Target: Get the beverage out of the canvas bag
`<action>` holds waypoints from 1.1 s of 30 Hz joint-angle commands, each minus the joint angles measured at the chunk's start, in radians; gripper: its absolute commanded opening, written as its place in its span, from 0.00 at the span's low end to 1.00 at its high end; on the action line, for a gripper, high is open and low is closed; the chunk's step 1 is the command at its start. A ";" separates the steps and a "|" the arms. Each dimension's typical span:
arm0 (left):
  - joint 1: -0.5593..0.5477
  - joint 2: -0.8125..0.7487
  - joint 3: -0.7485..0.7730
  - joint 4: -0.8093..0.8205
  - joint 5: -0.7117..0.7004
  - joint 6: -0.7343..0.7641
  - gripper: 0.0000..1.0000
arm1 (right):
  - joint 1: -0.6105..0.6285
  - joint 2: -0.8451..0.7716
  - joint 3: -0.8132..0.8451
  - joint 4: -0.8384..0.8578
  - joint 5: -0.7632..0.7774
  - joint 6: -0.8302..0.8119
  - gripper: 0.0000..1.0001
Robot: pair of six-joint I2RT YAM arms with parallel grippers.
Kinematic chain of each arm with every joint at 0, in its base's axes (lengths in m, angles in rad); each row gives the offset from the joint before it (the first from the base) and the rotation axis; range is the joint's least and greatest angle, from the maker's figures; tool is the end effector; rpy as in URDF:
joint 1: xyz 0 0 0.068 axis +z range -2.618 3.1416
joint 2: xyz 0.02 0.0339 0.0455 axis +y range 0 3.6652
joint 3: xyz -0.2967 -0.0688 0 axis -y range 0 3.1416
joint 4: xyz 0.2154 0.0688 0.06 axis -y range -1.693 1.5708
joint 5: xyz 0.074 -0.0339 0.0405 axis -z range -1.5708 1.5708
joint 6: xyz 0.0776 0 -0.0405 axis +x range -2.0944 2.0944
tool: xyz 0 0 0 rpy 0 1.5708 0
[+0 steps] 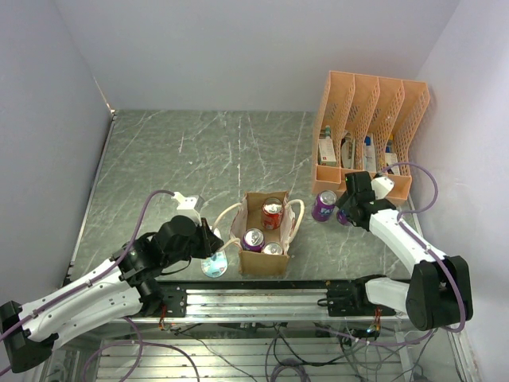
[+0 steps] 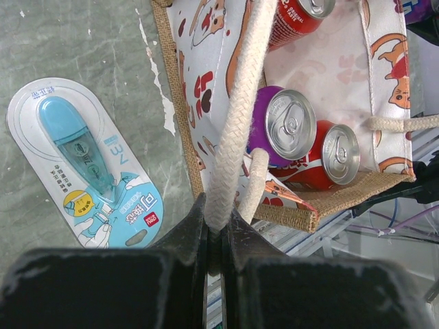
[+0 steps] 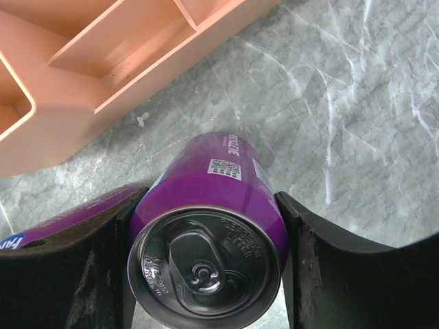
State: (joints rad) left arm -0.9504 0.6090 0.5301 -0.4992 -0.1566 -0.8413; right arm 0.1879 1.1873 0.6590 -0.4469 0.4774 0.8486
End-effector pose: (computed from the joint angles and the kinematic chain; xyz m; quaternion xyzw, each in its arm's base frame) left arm 0.0809 -0.0924 0.2437 0.0106 0.8774 -0.3277 0.3504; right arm 0.2085 0.0033 0.2136 0.3669 0.8562 -0.0551 0.3596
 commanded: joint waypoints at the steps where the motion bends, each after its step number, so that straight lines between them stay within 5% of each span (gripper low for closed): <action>1: 0.004 -0.013 0.018 -0.001 0.011 0.009 0.07 | -0.006 -0.012 0.005 0.038 -0.010 -0.032 0.59; 8: 0.004 -0.017 0.008 0.002 0.014 0.005 0.07 | -0.006 -0.052 0.018 0.019 -0.002 -0.057 0.78; 20: 0.003 -0.016 0.008 0.000 0.013 0.001 0.07 | -0.005 -0.144 0.069 -0.068 0.072 -0.079 0.90; 22: 0.003 -0.015 0.005 0.003 0.014 0.001 0.07 | -0.006 -0.165 0.089 -0.075 0.087 -0.112 0.99; 33: 0.003 -0.011 -0.002 0.012 0.022 -0.001 0.07 | -0.007 -0.339 0.093 0.027 -0.055 -0.258 1.00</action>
State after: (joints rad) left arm -0.9504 0.6025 0.5297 -0.4988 -0.1562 -0.8421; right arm 0.1879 0.9180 0.7425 -0.4919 0.5045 0.6624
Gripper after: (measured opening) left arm 0.125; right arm 0.999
